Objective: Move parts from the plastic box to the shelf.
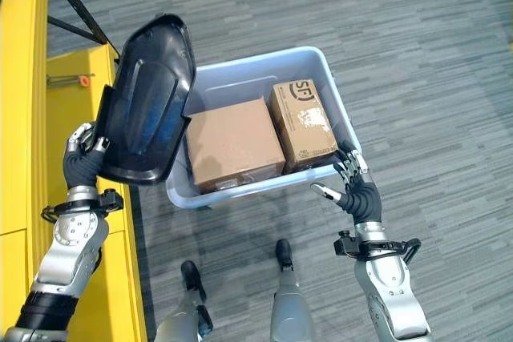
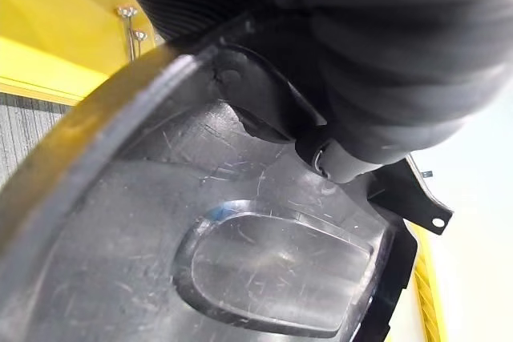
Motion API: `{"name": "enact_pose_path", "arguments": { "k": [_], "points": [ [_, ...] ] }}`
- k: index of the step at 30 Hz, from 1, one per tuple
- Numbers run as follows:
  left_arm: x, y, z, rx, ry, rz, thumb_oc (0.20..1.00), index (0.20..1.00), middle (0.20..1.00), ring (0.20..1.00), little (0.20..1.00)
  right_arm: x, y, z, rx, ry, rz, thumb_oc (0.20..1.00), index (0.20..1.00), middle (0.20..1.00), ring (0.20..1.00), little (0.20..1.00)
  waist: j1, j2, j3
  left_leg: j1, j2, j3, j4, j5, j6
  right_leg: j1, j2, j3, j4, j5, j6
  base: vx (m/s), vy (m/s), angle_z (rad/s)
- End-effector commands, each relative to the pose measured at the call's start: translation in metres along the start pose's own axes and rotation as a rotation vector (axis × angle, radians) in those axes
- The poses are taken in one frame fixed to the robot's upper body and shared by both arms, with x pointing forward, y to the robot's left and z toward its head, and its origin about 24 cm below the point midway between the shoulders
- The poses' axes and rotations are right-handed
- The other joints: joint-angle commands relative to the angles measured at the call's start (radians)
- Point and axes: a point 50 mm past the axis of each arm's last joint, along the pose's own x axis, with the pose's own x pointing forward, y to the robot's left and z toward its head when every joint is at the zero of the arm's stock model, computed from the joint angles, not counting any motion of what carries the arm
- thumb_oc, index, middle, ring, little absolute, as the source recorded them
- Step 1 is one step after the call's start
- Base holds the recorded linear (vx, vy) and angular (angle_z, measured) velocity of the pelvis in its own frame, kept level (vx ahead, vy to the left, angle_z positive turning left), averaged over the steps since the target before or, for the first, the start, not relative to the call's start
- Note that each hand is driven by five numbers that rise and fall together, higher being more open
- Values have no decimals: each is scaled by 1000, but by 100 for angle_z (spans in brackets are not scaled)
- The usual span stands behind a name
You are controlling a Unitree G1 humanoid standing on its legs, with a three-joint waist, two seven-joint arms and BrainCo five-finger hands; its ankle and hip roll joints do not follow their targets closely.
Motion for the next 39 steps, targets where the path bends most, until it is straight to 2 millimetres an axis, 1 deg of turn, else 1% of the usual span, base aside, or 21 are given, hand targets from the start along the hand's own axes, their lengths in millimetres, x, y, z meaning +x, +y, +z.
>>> {"name": "enact_pose_path", "arguments": {
  "k": [1, 3, 7, 10, 11, 13, 14, 15, 16, 17, 18, 19, 20, 21, 22, 23, 27, 28, 30, 36, 39],
  "points": [
    [9, 11, 35, -23, -199, -34, 200, 200, 200, 200, 200, 8, -9, 11, -16, -66, 7, 1000, 1000, 1000, 1000, 1000, 6, 4, -59, 66, 46, -82, 68, -84, -17, 68, -54, -57, 149, -179, 37, -6, -60, 13],
    [-15, 20, 17, -24, -99, -73, 200, 200, 200, 200, 200, 2, -12, 5, -23, -22, 24, 1000, 1000, 1000, 1000, 1000, 27, 12, -96, 95, 57, -93, 81, -91, -16, 112, -46, -79, 169, -213, 30, 12, -82, 18],
    [-33, 24, 5, -25, -27, -90, 200, 200, 200, 200, 200, -3, -16, 0, -23, 14, 19, 1000, 1000, 1000, 1000, 1000, 42, 17, -119, 120, 68, -119, 89, -93, -13, 147, -35, -105, 218, -259, 20, 18, -76, 29],
    [-58, 26, -8, -84, 70, -112, 200, 200, 200, 200, 200, -10, -20, -3, -39, 45, 28, 1000, 1000, 1000, 1000, 1000, 72, 33, -115, 122, 89, -191, 114, -71, -5, 162, -7, -146, 351, -349, -16, -42, -119, 50],
    [-58, 26, -8, -85, 72, -112, 200, 200, 200, 200, 200, -11, -20, -3, -39, 46, 29, 1000, 1000, 1000, 1000, 1000, 69, 34, -115, 122, 89, -193, 114, -71, -6, 163, -7, -148, 353, -351, -17, -89, -160, 63],
    [-68, 29, -11, -118, 104, -97, 200, 200, 200, 200, 200, -7, -21, 1, -58, 32, 54, 1000, 1000, 1000, 1000, 1000, 103, 40, -97, 113, 109, -251, 115, -22, -9, 163, 17, -191, 431, -412, -52, -115, -166, 52],
    [-68, 28, -11, -118, 104, -97, 200, 200, 200, 200, 200, -7, -21, 1, -59, 31, 54, 1000, 1000, 1000, 1000, 1000, 101, 43, -98, 108, 111, -254, 114, -17, -10, 161, 20, -194, 428, -407, -53, -203, -184, 52],
    [-72, 28, -13, -122, 121, -106, 200, 200, 200, 200, 200, -4, -23, 5, -68, 16, 54, 1000, 1000, 1000, 1000, 1000, 122, 50, -81, 83, 122, -300, 92, 45, -26, 152, 40, -229, 446, -433, -72, -157, -105, 61],
    [-72, 28, -13, -122, 121, -106, 200, 200, 200, 200, 200, -4, -23, 5, -68, 15, 54, 1000, 1000, 1000, 1000, 1000, 120, 53, -83, 78, 124, -303, 91, 50, -26, 150, 43, -232, 441, -427, -72, -207, -141, 68],
    [-72, 27, -13, -132, 122, -105, 200, 200, 200, 200, 200, -2, -24, 6, -72, 10, 51, 1000, 1000, 1000, 1000, 1000, 137, 63, -74, 61, 131, -333, 61, 105, -44, 148, 51, -253, 447, -434, -79, -216, -107, 68],
    [-73, 24, -15, -149, 130, -108, 200, 200, 200, 200, 200, 0, -28, 6, -91, 7, 33, 1000, 1000, 1000, 1000, 1000, 151, 63, -55, 24, 131, -310, 30, 154, -48, 148, 38, -315, 451, -443, -93, -232, -104, 138],
    [-74, 23, -16, -148, 135, -108, 200, 200, 200, 200, 200, 0, -29, 5, -97, 9, 25, 1000, 1000, 1000, 1000, 1000, 150, 60, -52, 19, 130, -290, 28, 150, -41, 147, 29, -330, 447, -440, -94, -291, -184, 203],
    [-71, 20, -20, -150, 137, -97, 200, 200, 200, 200, 200, -1, -31, -1, -95, 38, 4, 1000, 1000, 1000, 1000, 1000, 147, 40, -44, 14, 123, -186, 56, 122, -39, 176, -9, -386, 404, -426, -91, -141, -113, 176],
    [-71, 20, -20, -150, 137, -97, 200, 200, 200, 200, 200, -1, -31, -1, -95, 37, 4, 1000, 1000, 1000, 1000, 1000, 145, 37, -41, 15, 120, -187, 60, 117, -39, 180, -12, -387, 404, -429, -90, -375, -195, 196],
    [-72, 19, -22, -159, 148, -89, 200, 200, 200, 200, 200, -3, -30, -3, -89, 55, 13, 1000, 1000, 1000, 1000, 1000, 141, 18, -40, 50, 102, -168, 213, -2, -17, 170, -50, -446, 379, -375, -96, -250, -69, 108],
    [-72, 19, -22, -159, 149, -89, 200, 200, 200, 200, 200, -3, -30, -3, -89, 55, 13, 1000, 1000, 1000, 1000, 1000, 138, 18, -39, 44, 102, -172, 229, -15, -15, 174, -51, -448, 379, -376, -94, -302, -86, 111],
    [-68, 17, -18, -166, 127, -99, 200, 200, 200, 200, 200, -6, -30, -7, -56, 66, -7, 1000, 1000, 1000, 1000, 1000, 122, 11, -54, 122, 49, -184, 299, -181, 7, 176, -84, -526, 389, -364, -105, -58, 43, 94],
    [-67, 14, -17, -172, 120, -102, 200, 200, 200, 200, 200, -7, -31, -7, -44, 59, -29, 1000, 1000, 1000, 1000, 1000, 117, 18, -56, 122, 45, -175, 248, -156, 7, 188, -99, -553, 388, -348, -91, 42, 149, 99],
    [-69, 15, -20, -182, 133, -88, 200, 200, 200, 200, 200, -7, -30, -8, -24, 58, -41, 1000, 1000, 1000, 1000, 1000, 115, 27, -64, 132, 35, -159, 194, -170, 11, 194, -109, -570, 402, -338, -76, 55, 201, 125],
    [-72, 25, -17, -115, 123, -67, 200, 200, 200, 200, 200, -12, -26, -16, 9, 89, -42, 1000, 1000, 1000, 1000, 1000, 142, -5, -72, 132, -39, -193, 148, -185, 45, 223, -178, -607, 376, -259, -28, 52, 176, 47],
    [-71, 29, -14, -99, 105, -42, 200, 200, 200, 200, 200, -10, -21, -18, 29, 90, -43, 1000, 1000, 1000, 1000, 1000, 165, -25, -74, 102, -113, -214, 197, -245, 79, 255, -245, -638, 346, -189, 14, 65, 249, 43]
  ]
}}
